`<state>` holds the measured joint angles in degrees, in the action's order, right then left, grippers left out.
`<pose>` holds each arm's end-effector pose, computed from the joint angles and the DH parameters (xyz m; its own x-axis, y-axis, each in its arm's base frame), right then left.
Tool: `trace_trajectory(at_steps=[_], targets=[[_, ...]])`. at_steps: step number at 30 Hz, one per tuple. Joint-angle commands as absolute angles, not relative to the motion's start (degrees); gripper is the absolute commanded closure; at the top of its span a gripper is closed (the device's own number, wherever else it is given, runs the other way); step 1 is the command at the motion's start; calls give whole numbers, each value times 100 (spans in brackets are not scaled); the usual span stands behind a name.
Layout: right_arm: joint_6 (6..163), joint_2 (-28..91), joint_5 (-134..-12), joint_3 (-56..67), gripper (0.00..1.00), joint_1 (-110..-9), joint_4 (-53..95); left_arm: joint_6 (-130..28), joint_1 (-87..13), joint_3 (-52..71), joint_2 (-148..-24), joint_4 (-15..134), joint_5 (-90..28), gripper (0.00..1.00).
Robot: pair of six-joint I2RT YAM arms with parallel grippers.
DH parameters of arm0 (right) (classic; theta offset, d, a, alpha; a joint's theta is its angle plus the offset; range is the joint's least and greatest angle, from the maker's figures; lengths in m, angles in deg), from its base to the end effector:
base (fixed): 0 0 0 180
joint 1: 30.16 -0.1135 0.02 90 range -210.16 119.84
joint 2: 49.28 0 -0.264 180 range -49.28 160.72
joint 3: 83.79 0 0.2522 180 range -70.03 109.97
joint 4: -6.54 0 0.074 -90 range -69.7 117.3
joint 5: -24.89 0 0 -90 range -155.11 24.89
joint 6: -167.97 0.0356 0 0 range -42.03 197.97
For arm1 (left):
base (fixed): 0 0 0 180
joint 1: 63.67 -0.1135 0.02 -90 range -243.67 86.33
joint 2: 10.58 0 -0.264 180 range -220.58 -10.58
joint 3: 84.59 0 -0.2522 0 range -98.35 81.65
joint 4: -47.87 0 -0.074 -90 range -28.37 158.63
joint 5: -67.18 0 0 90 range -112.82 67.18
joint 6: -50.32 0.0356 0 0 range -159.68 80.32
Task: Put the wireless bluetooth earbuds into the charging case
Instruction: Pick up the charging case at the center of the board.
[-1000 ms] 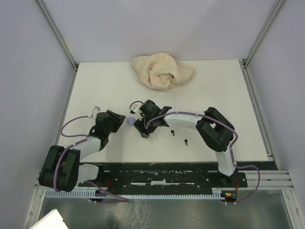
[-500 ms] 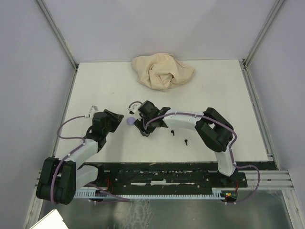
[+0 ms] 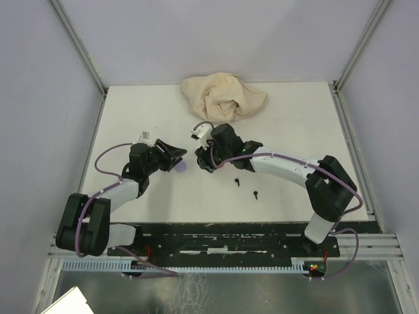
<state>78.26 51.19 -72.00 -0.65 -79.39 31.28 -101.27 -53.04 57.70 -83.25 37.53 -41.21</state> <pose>0.2514 0.2981 0.2247 -0.4416 -0.5045 -0.7419 -0.8078 0.5834 0.0841 0.2397 -0.0564 0.1761 -0.5967 -0.7372 -0.3169 -0.1427 0.4862 -0.8621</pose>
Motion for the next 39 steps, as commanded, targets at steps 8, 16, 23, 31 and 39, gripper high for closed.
trace_trajectory(at_steps=[8, 16, 23, 31, 39], targets=[[7532, 4310, -8454, -89, 75, -7306, 3253, -10438, -5071, 5292, -8947, 1746, -5608, 44], [7507, 4334, -8550, -5, 75, -7274, 3391, -10384, -4682, 4997, -9201, 1383, -5853, 45], [7515, 4274, -8558, 28, 76, -7250, 3425, -10234, -4540, 4995, -9261, 1502, -5985, 45], [7524, 4170, -8550, 33, 76, -7198, 3458, -9949, -4531, 5138, -9144, 1886, -5938, 45], [7539, 4148, -8558, 41, 76, -7149, 3454, -9842, -4507, 5138, -9178, 1997, -6060, 45]])
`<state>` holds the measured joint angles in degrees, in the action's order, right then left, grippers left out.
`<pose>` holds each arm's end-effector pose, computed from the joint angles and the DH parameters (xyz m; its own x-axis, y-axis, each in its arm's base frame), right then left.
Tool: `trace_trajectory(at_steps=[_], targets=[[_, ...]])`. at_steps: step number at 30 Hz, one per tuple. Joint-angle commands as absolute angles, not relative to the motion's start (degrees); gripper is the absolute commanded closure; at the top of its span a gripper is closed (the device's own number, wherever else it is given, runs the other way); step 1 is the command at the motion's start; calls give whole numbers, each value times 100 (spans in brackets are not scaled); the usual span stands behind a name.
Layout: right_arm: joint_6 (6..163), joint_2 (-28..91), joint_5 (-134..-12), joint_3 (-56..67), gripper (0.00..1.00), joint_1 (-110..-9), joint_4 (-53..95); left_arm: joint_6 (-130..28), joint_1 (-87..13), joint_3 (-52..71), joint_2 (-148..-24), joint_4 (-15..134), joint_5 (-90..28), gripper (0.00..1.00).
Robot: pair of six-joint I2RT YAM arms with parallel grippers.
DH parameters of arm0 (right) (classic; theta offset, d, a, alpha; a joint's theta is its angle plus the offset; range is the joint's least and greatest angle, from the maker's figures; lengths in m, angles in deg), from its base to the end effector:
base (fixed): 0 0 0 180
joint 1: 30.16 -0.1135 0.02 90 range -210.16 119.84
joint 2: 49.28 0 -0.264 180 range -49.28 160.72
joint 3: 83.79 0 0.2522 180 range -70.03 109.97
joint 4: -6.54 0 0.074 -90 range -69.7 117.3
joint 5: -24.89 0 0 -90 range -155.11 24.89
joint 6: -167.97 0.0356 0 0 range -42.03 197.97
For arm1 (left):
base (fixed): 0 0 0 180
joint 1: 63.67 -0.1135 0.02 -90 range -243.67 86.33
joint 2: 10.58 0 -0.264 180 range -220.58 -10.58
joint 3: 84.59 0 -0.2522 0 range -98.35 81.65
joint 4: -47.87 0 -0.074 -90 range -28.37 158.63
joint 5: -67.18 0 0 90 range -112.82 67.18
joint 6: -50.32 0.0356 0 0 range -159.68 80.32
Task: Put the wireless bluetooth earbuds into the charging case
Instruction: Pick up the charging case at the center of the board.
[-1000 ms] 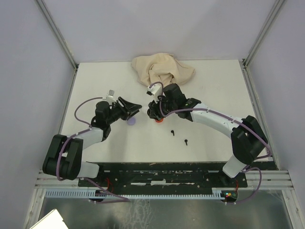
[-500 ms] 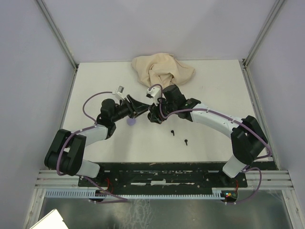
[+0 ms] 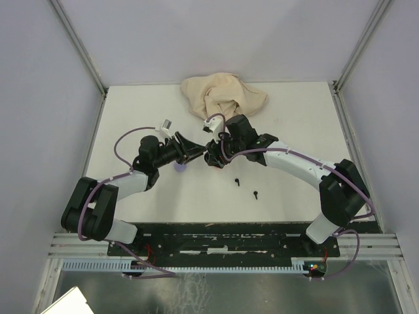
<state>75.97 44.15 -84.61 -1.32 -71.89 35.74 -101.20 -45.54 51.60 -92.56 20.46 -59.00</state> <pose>0.2649 0.2522 0.2597 -0.4525 -0.4476 -0.7713 -0.8341 0.5184 0.1885 0.2618 -0.1078 0.1999 -0.7898 -0.4879 -0.3716 0.2266 0.3308 -0.9161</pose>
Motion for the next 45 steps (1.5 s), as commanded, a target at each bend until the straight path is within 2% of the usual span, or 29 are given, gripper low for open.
trace_trajectory(at_steps=[1, 15, 24, 33, 37, 43, 45], targets=[[7536, 4152, -8558, 41, 76, -7152, 3458, -9835, -4492, 5127, -9185, 1997, -6094, 45], [7542, 4126, -8611, 46, 76, -7141, 3454, -9695, -4297, 4958, -9329, 2199, -6074, 47], [7522, 4112, -8635, 30, 77, -7138, 3467, -9660, -4294, 4891, -9385, 2304, -5931, 54], [7515, 4108, -8664, 32, 77, -7142, 3481, -9699, -4293, 4843, -9412, 2304, -5820, 57], [7507, 4101, -8649, 36, 77, -7141, 3489, -9708, -4292, 4816, -9414, 2302, -5816, 65], [7498, 4099, -8631, 37, 77, -7145, 3498, -9760, -4286, 4842, -9406, 2241, -5815, 92], [7514, 4092, -8598, 36, 74, -7137, 3502, -9768, -4293, 4851, -9390, 2217, -5815, 97]])
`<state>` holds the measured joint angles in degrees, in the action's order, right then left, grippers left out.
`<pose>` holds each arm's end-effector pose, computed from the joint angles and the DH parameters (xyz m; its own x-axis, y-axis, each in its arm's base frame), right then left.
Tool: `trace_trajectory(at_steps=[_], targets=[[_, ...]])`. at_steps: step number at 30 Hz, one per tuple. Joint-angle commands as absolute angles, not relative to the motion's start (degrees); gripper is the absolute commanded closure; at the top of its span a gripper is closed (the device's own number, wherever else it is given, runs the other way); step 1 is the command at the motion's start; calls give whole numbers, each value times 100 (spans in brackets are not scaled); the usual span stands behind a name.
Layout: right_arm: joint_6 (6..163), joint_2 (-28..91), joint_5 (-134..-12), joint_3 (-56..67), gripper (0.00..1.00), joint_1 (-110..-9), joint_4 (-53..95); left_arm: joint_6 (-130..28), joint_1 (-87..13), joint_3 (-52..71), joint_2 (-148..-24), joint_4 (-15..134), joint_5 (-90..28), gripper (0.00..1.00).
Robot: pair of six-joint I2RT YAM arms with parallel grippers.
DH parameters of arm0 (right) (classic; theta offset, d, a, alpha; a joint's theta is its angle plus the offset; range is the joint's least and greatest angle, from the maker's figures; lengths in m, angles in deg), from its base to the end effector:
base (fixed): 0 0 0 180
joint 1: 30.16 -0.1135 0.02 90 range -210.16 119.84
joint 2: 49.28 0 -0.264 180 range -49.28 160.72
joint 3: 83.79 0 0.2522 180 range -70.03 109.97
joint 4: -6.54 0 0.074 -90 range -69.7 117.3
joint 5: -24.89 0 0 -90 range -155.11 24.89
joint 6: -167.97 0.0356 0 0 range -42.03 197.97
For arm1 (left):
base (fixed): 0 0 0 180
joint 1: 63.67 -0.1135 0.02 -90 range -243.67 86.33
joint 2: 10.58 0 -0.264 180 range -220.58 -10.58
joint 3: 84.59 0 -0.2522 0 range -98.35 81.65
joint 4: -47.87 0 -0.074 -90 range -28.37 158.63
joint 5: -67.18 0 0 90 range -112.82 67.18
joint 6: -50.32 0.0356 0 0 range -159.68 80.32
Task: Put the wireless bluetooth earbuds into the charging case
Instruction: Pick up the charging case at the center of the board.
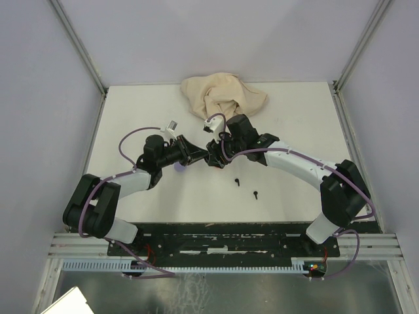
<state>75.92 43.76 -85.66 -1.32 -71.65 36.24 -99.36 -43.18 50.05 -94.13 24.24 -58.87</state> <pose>0.2642 0.2504 0.2615 -0.4545 -0.4467 -0.7706 -0.8378 0.5083 0.1995 0.2625 -0.1205 0.1941 -0.8238 -0.4372 -0.3609 0.2089 0.3576 -0.9102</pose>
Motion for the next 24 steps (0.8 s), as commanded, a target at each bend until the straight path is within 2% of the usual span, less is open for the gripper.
trace_trajectory(at_steps=[1, 4, 10, 13, 18, 24], targets=[[7526, 4089, -8588, 35, 72, -7134, 3494, -9769, -4293, 4847, -9386, 2216, -5815, 97], [7546, 4081, -8568, 37, 69, -7113, 3485, -9774, -4293, 4842, -9373, 2208, -5815, 97], [7851, 3803, -8362, -116, 16, -7005, 3137, -9738, -4292, 4861, -9351, 2257, -5736, 97], [8172, 3456, -7988, -266, 2, -6868, 2777, -9720, -4293, 4884, -9338, 2291, -5647, 97], [8262, 3493, -7098, 159, 1, -6797, 3491, -9750, -4297, 4860, -9323, 2270, -5542, 97], [8461, 3824, -6805, 394, 1, -6797, 3837, -9879, -4235, 4933, -9052, 2214, -4870, 97]])
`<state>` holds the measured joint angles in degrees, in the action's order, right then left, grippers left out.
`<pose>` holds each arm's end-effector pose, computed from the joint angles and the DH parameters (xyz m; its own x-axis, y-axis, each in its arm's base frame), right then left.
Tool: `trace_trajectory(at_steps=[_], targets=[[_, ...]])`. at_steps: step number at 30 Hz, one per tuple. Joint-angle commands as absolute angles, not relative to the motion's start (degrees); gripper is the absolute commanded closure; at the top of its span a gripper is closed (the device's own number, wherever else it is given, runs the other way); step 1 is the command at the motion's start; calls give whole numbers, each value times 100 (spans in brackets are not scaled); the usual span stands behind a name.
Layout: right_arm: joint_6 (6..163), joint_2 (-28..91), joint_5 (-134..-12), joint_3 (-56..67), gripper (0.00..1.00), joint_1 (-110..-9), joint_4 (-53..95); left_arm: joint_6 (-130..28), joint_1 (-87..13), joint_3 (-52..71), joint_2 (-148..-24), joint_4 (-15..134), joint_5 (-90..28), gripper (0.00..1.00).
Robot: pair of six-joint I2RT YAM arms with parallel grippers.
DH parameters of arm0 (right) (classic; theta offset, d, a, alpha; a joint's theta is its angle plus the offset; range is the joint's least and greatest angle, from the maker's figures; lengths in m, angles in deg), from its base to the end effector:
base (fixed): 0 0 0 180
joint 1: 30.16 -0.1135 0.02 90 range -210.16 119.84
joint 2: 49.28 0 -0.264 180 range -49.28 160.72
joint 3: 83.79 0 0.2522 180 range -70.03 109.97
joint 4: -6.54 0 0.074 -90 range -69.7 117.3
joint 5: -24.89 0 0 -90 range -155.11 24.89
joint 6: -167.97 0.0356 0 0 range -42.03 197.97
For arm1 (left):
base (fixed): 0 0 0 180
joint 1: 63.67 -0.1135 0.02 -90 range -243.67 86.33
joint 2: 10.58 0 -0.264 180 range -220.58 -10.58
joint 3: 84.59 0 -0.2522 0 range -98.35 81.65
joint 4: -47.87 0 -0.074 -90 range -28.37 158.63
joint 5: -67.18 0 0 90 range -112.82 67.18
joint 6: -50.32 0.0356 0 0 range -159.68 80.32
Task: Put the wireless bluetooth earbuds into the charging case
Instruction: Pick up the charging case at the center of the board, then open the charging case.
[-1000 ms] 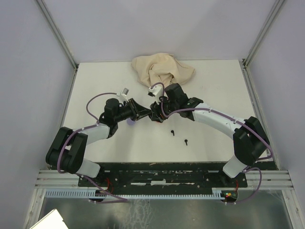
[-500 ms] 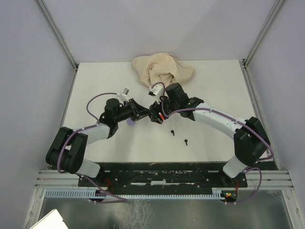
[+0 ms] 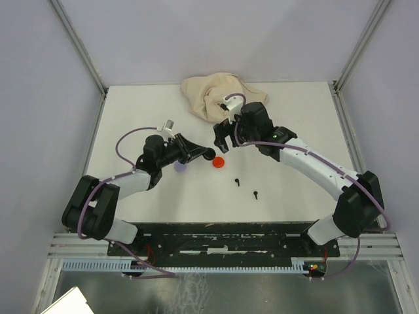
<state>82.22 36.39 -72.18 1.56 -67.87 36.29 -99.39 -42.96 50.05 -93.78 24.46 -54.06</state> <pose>0.2717 0.2156 0.3206 -0.4465 -0.2523 -0.8585 -0.6600 0.7407 0.1256 0.2638 -0.1195 0.1949 -0.7843 -0.4928 -0.3769 0.1882 0.3899 -0.9014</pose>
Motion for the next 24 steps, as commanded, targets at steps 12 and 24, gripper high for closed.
trace_trajectory(at_steps=[12, 24], targets=[[8657, 4180, -6812, 357, 1, -6798, 3723, -10132, -3931, 4887, -8971, 2017, -4361, 97], [8745, 4481, -6814, 265, 1, -6802, 3530, -10631, -3913, 5028, -8988, 1593, -4374, 97]])
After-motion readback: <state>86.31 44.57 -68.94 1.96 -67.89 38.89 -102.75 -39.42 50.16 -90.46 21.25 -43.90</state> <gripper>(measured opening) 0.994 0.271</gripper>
